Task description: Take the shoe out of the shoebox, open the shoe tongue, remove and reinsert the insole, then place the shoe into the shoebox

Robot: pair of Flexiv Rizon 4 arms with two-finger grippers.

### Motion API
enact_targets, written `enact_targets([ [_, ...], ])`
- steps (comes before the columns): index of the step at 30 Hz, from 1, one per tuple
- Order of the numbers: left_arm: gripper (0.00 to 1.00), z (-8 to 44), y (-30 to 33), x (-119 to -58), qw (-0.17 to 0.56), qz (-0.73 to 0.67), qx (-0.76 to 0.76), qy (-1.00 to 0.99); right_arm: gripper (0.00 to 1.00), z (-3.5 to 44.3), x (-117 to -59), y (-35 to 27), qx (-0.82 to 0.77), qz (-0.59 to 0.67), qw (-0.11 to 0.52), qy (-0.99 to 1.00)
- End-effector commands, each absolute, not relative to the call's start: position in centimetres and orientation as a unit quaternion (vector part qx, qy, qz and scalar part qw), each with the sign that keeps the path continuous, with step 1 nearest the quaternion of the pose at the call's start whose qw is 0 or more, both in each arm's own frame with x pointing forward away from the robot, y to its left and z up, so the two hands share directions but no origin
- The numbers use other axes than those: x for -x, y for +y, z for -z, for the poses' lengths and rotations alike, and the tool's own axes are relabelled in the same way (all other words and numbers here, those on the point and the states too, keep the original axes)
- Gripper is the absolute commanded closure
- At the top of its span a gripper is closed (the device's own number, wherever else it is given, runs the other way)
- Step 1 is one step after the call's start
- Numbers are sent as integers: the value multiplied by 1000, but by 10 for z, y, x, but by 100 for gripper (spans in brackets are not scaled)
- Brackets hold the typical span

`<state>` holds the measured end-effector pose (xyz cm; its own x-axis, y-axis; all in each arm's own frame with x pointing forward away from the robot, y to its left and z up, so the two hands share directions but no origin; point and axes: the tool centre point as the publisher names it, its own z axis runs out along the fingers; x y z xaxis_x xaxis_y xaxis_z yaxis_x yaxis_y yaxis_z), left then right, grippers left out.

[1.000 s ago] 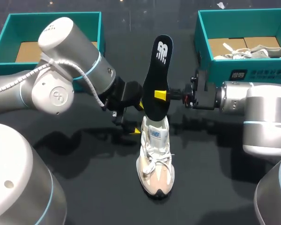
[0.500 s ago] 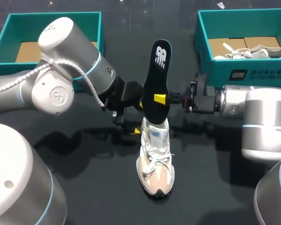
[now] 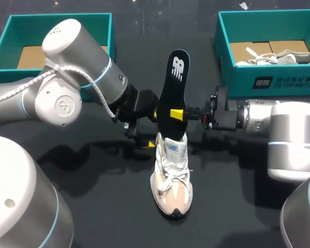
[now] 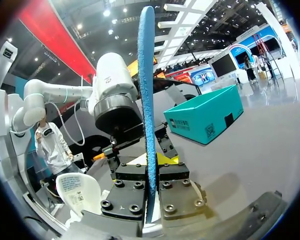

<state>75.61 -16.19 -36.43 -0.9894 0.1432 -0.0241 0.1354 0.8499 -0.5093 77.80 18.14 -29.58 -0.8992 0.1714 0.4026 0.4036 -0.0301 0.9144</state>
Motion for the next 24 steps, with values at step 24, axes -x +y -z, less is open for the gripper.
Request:
enact_targets([
  [24,0,366,-162,-756,7,-265,72,-962,100,330,-747,187,254,671,139,-682],
])
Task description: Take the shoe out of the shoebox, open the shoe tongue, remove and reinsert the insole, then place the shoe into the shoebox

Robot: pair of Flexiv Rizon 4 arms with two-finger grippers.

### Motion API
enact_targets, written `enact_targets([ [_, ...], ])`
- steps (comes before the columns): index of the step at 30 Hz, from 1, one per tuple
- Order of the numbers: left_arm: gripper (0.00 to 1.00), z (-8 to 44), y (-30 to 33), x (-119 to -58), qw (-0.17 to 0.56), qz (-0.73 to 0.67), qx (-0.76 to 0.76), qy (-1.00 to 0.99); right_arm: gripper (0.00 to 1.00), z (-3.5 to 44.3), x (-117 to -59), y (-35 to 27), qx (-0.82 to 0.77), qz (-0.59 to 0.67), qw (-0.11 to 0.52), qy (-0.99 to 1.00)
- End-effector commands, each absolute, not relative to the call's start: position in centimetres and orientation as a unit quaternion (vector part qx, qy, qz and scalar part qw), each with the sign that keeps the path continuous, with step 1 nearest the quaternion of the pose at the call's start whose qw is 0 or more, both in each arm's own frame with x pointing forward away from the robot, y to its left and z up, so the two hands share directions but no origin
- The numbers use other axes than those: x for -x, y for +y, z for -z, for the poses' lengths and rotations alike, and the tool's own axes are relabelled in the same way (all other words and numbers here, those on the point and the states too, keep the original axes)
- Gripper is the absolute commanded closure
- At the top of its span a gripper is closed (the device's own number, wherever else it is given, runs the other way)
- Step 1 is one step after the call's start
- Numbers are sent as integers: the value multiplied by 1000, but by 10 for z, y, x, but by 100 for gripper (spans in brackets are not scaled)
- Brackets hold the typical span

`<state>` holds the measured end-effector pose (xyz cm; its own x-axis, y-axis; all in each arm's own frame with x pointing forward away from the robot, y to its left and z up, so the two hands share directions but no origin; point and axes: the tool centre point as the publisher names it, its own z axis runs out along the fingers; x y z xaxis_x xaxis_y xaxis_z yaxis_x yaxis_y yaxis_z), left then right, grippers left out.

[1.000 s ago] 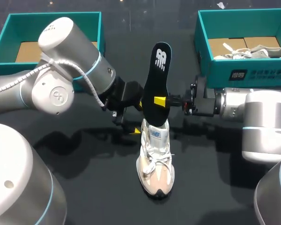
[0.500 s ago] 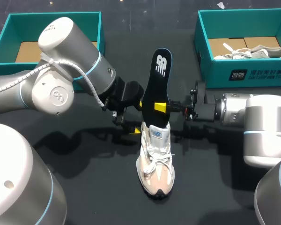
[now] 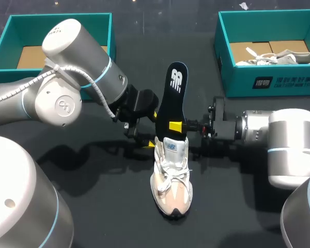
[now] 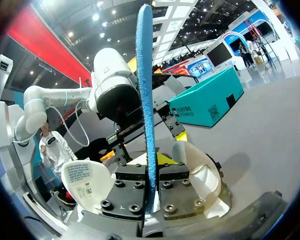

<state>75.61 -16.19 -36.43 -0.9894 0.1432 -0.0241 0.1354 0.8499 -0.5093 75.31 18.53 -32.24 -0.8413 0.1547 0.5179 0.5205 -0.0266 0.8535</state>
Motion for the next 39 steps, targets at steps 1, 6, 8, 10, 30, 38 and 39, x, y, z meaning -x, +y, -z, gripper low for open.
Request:
enact_targets([
  [1,0,366,-162,-756,7,-265,72,-962,100,333,-746,186,258,672,142,-680],
  [6,0,366,-162,-756,7,-265,72,-962,100,342,-741,185,274,669,160,-672],
  [8,0,366,-162,-756,7,-265,72,-962,100,345,-737,185,281,666,164,-671],
  [10,0,366,-162,-756,7,-265,72,-962,100,349,-733,185,287,661,173,-671],
  [30,0,366,-162,-756,7,-265,72,-962,92,350,-732,190,280,655,198,-673],
  [38,0,366,-162,-756,7,-265,72,-962,82,343,-736,189,259,661,182,-680],
  [39,0,366,-162,-756,7,-265,72,-962,82,341,-737,189,258,662,182,-680],
])
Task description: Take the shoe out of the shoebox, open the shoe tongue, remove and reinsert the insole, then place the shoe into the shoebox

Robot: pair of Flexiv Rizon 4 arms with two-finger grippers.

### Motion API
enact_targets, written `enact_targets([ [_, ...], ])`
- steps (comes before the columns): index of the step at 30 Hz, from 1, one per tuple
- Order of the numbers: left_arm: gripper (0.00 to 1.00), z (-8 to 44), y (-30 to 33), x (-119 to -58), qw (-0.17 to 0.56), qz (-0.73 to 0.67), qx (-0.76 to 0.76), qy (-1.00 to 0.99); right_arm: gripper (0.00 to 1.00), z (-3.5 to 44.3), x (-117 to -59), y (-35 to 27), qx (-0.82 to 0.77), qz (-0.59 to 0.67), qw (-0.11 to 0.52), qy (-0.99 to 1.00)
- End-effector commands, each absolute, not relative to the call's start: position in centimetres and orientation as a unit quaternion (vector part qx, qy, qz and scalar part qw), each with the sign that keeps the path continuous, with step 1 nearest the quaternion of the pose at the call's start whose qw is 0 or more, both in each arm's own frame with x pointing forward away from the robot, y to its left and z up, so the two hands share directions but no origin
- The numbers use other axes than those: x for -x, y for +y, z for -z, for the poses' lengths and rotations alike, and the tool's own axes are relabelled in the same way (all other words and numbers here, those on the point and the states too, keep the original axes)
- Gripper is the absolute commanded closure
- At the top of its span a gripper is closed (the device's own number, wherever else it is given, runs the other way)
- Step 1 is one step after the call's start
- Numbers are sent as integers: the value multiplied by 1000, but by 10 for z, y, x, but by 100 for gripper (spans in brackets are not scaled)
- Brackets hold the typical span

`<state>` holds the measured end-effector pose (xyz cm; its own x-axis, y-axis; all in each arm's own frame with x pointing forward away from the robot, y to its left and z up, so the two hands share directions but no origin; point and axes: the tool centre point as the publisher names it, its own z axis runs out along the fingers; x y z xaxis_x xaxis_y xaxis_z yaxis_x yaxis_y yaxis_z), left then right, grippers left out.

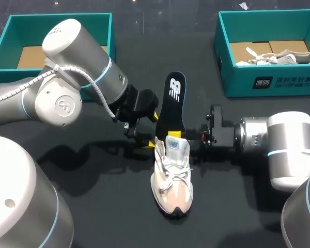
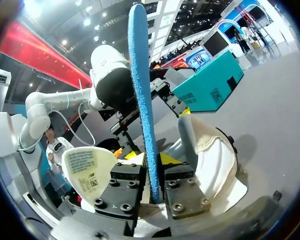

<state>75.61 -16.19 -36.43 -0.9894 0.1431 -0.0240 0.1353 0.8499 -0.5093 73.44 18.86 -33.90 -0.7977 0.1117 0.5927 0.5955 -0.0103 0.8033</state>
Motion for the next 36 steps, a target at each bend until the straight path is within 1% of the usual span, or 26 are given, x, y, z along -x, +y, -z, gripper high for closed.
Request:
enact_targets([
  [1,0,366,-162,-756,7,-265,72,-962,80,341,-737,189,257,661,181,-681],
  [5,0,366,-162,-756,7,-265,72,-962,76,339,-738,189,253,661,181,-683],
  [13,0,366,-162,-756,7,-265,72,-962,76,331,-737,191,241,662,178,-687],
  [24,0,366,-162,-756,7,-265,72,-962,73,311,-742,195,211,656,168,-705],
  [31,0,366,-162,-756,7,-265,72,-962,73,299,-755,198,194,651,161,-716],
  [36,0,366,-162,-756,7,-265,72,-962,77,293,-765,196,191,654,154,-715],
])
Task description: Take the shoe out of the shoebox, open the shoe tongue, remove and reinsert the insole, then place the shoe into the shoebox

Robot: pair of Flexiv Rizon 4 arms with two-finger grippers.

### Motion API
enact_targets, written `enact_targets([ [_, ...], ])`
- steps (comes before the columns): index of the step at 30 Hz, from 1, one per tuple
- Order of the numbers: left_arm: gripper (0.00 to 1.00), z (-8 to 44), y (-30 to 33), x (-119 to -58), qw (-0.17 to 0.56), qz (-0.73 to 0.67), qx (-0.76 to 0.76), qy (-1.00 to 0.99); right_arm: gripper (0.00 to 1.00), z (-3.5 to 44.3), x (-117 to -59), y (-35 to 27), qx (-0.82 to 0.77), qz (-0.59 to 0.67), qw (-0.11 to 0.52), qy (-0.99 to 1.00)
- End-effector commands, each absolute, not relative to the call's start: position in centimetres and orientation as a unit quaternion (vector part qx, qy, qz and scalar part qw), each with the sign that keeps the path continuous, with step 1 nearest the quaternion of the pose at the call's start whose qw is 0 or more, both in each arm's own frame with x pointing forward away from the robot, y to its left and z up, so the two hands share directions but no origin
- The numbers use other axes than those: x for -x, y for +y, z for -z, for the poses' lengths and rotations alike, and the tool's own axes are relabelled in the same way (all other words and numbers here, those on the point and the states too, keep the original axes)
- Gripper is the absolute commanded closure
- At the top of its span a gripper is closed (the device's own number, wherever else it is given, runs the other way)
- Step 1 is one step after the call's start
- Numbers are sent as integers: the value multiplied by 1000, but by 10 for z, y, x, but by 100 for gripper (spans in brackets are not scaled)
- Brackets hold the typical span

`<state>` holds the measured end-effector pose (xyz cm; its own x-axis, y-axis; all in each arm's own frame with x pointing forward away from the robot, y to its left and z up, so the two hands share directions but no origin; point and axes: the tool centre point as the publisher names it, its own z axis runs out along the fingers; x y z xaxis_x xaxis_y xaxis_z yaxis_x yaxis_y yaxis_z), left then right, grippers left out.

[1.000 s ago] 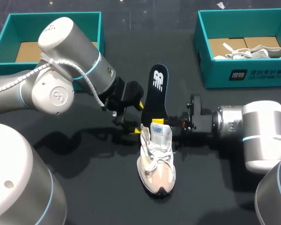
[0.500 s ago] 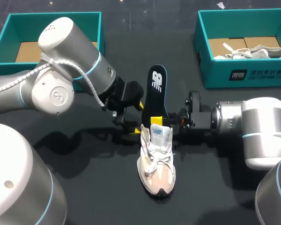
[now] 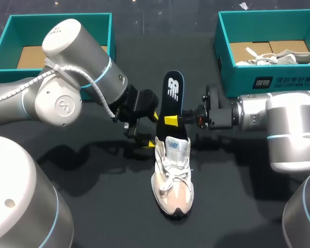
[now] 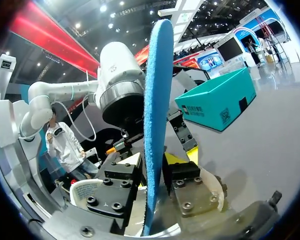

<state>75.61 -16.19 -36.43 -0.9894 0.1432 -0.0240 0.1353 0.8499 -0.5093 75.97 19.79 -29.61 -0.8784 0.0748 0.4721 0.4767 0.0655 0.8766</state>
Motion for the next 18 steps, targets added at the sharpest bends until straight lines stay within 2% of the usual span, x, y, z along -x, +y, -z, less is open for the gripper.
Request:
enact_targets([
  [1,0,366,-162,-756,7,-265,72,-962,79,292,-766,196,191,654,153,-716],
  [2,0,366,-162,-756,7,-265,72,-962,84,292,-767,196,191,654,152,-716],
  [4,0,366,-162,-756,7,-265,72,-962,100,292,-768,197,191,653,152,-717],
  [18,0,366,-162,-756,7,-265,72,-962,100,319,-753,196,233,648,196,-698],
])
